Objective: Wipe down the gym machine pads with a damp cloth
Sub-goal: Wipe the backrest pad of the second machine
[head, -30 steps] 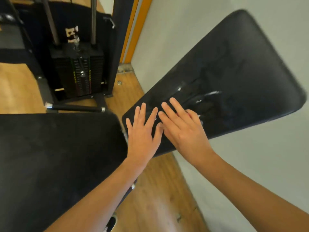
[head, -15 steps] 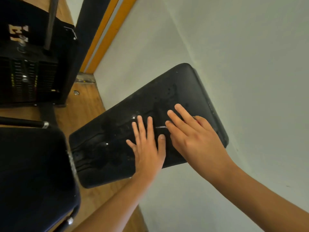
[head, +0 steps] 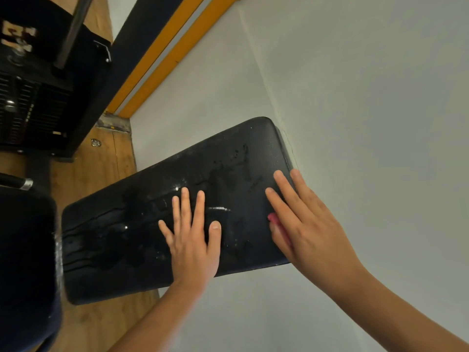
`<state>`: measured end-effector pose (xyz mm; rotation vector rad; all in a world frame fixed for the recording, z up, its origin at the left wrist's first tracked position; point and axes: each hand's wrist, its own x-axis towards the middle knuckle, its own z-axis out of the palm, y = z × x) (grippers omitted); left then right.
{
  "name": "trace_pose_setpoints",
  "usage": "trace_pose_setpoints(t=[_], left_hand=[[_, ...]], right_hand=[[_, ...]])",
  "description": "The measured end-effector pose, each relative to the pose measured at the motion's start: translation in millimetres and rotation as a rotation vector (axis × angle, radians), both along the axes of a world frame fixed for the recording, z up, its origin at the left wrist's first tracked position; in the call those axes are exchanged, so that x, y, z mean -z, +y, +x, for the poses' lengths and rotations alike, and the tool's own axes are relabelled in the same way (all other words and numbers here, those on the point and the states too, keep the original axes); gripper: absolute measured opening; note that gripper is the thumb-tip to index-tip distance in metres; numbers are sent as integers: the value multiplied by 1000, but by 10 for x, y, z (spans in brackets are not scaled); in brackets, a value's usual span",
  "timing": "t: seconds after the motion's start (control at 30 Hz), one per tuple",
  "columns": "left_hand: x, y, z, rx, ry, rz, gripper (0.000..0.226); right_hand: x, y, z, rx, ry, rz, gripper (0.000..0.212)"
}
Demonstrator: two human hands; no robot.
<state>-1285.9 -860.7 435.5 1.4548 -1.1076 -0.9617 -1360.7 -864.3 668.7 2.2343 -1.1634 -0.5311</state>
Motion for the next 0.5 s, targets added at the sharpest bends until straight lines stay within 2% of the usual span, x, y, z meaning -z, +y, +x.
trace_pose_setpoints(t=[0.27, 0.5], left_hand=[[6, -27, -7, -19, 10, -16, 60], [8, -41, -8, -24, 19, -11, 60]], right_hand=[[92, -245, 98, 26, 148, -13, 53], [140, -692, 431, 92, 135, -20, 55]])
